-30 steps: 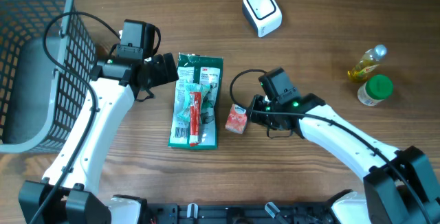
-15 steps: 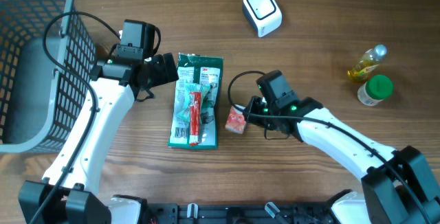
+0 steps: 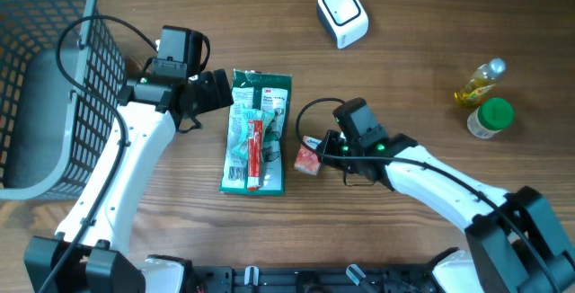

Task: Scan the item barcode
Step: 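Lift the Kleenex pack and pull it right with the right gripper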

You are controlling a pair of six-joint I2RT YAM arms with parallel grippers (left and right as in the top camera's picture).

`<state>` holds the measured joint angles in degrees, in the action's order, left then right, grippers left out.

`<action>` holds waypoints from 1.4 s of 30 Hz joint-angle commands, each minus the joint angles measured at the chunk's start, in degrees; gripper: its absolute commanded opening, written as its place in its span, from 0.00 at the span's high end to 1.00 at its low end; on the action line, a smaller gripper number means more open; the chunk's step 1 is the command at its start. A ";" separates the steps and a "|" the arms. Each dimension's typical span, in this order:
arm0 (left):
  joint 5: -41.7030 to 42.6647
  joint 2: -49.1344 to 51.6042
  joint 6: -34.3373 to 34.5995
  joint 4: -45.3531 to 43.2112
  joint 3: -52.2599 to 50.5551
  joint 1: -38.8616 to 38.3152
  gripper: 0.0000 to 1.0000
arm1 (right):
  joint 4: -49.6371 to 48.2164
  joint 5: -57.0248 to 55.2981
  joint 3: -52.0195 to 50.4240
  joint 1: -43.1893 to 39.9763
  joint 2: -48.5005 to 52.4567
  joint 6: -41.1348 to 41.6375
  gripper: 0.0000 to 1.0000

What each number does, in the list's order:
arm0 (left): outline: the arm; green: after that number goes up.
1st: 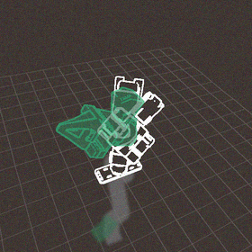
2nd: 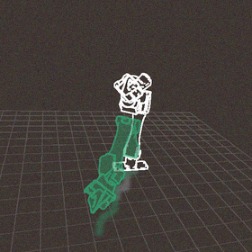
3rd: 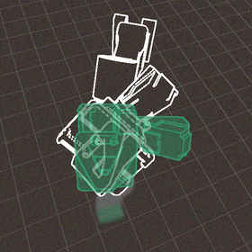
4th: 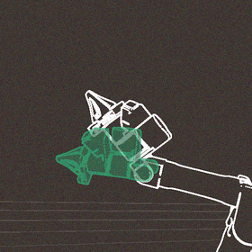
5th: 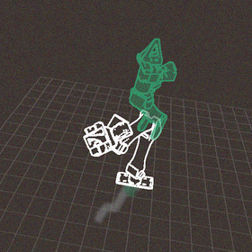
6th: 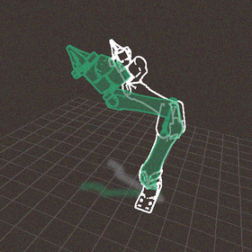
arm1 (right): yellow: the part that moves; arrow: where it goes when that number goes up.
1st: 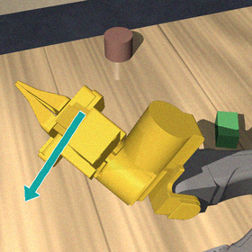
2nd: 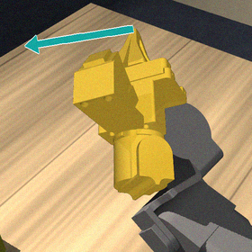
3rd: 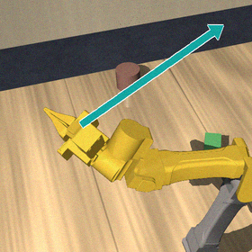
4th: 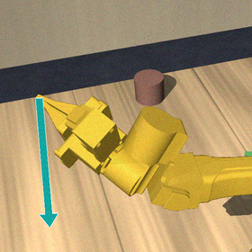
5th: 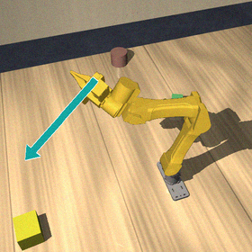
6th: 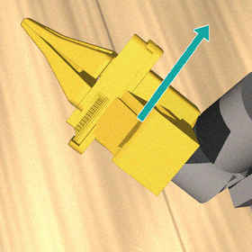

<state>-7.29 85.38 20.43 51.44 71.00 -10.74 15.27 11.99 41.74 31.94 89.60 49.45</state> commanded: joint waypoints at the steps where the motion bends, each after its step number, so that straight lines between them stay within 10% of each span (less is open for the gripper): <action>1: -0.52 -0.48 -0.70 0.07 0.90 0.26 0.00 | -1.25 1.92 -0.24 0.15 2.97 0.46 0.66; 33: -0.50 -0.48 -0.70 0.07 0.90 0.26 0.00 | -3.30 3.61 -0.79 -0.81 6.78 2.82 0.96; 42: -0.50 -0.48 -0.70 0.09 0.90 0.26 0.00 | -4.96 22.27 -0.70 -7.30 3.19 -10.97 0.96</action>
<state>-7.29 85.38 20.43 51.46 71.00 -10.74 10.41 24.49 41.69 26.55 94.26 45.50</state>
